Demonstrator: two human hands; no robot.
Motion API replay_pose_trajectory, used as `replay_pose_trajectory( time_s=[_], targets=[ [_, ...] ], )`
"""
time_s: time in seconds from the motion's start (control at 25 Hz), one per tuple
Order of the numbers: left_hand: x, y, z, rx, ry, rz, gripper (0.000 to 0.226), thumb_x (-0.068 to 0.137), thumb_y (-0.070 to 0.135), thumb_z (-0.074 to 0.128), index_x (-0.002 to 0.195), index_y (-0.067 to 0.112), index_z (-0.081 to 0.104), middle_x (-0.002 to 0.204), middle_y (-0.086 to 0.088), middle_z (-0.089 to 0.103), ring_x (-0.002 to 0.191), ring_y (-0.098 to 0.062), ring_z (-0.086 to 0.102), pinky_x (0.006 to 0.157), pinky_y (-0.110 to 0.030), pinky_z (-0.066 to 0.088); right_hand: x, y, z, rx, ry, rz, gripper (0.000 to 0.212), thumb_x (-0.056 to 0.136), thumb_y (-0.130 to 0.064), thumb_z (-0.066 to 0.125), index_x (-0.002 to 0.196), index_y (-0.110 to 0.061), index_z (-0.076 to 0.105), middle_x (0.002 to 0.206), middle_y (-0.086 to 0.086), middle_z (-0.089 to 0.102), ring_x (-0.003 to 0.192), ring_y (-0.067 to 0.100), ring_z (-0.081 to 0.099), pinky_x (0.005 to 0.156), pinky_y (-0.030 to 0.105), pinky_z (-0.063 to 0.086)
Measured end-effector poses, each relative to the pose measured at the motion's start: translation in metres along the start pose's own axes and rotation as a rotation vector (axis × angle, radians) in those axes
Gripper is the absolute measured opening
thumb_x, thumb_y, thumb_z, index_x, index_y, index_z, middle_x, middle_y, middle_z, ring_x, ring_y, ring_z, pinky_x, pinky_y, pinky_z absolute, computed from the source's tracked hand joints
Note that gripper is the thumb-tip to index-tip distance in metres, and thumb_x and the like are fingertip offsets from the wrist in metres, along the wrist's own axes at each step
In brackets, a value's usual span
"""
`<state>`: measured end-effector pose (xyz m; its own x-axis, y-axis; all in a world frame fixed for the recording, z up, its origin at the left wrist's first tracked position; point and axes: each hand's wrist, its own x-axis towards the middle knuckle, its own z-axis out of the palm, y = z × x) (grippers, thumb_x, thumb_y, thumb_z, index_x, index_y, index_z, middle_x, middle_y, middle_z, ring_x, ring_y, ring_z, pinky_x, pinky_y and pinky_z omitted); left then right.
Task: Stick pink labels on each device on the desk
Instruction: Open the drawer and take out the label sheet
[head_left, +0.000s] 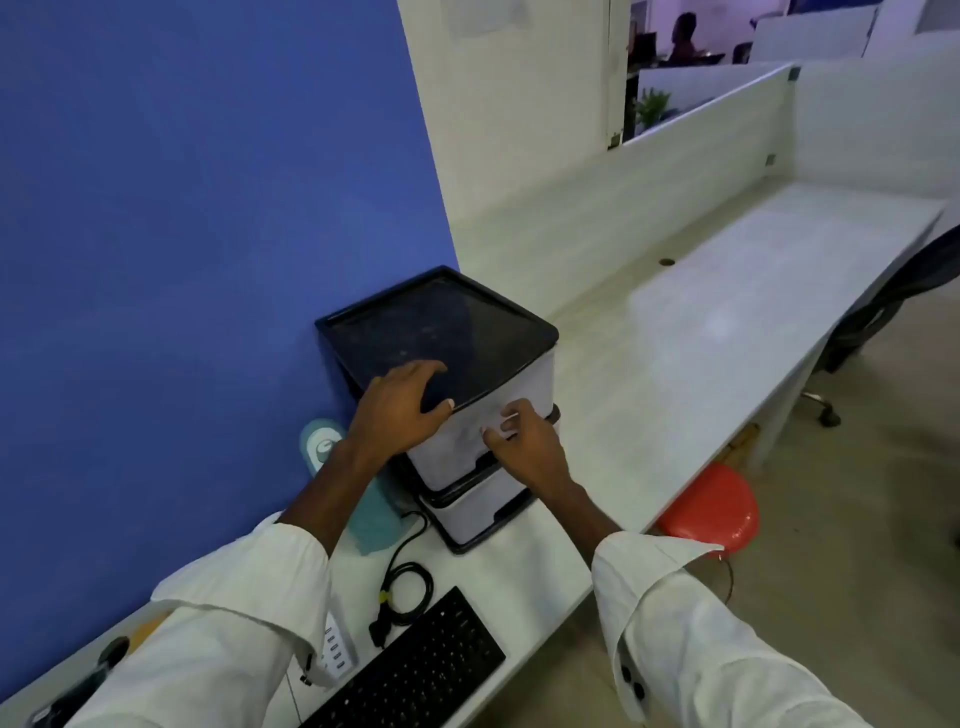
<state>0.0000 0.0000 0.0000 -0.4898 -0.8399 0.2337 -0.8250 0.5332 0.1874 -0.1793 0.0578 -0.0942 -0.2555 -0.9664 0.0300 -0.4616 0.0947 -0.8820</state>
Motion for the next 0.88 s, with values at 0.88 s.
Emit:
replay_pose_trajectory(
  time_s=[0.88],
  targets=[
    [0.035, -0.019, 0.040, 0.060, -0.159, -0.042, 0.053, 0.089, 0.053, 0.038, 0.140, 0.038, 0.046, 0.149, -0.002, 0.043, 0.135, -0.025, 0.040, 0.106, -0.049, 0.040, 0.013, 0.045, 0.020, 0.899, -0.054, 0.746, 0.016, 0.085, -0.021, 0.061, 0.097, -0.010, 0.063, 0.091, 0.011, 0.061, 0.078, 0.024, 0.061, 0.065, 0.030, 0.052]
  ],
)
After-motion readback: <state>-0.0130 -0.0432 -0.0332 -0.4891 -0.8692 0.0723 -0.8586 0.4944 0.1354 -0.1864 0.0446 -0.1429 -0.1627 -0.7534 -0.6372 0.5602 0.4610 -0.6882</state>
